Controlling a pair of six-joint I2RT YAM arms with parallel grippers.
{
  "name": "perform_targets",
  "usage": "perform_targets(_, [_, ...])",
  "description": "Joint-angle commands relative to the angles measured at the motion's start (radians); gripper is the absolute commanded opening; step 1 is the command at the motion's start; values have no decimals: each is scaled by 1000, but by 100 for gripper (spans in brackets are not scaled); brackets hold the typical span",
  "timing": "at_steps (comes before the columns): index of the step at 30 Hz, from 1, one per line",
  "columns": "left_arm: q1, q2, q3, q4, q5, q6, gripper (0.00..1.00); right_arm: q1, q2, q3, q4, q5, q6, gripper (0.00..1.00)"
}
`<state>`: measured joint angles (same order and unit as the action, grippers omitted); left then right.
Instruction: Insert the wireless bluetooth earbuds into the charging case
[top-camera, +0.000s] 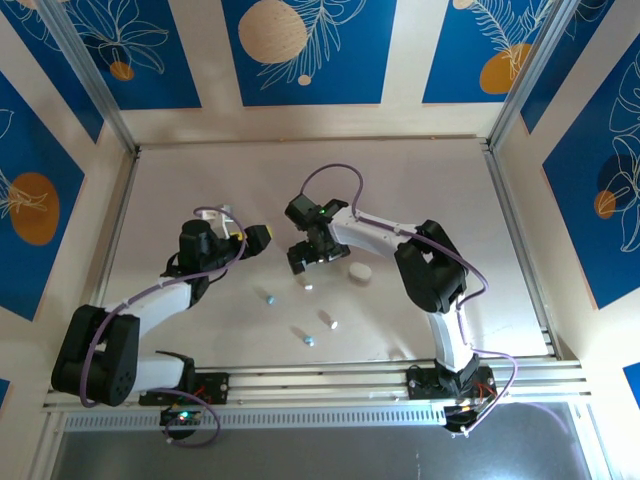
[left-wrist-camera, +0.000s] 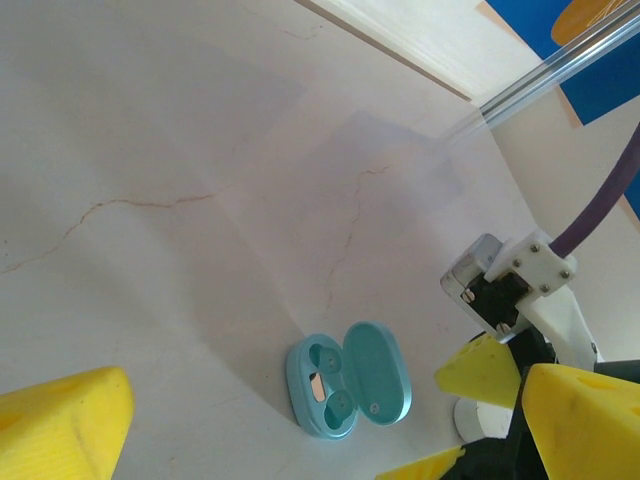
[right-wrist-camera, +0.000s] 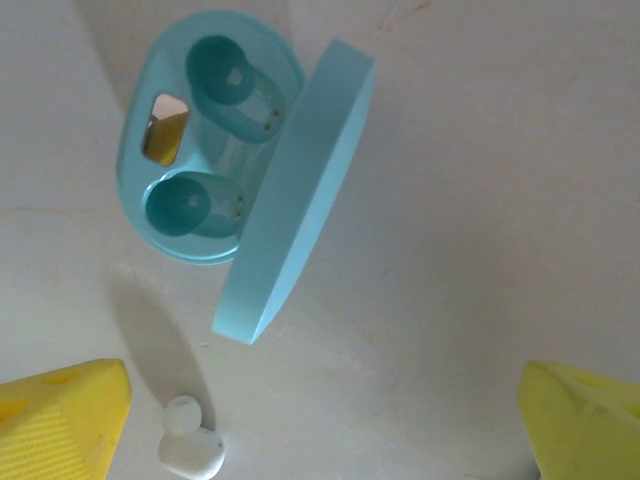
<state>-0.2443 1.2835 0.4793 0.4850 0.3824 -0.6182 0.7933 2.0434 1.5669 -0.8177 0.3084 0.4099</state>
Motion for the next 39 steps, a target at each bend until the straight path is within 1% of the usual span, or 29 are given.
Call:
perform_targets(1, [6, -28, -5, -11, -4, 23, 100, -13, 28, 48, -71, 54, 13, 100])
perform_targets(17, [6, -47, -4, -23, -8, 29, 100, -78, 28, 47, -83, 56, 30, 100])
perform_targets(39, [6, -61, -10, -17, -8, 28, 100, -138, 44, 77, -89, 39, 33, 100])
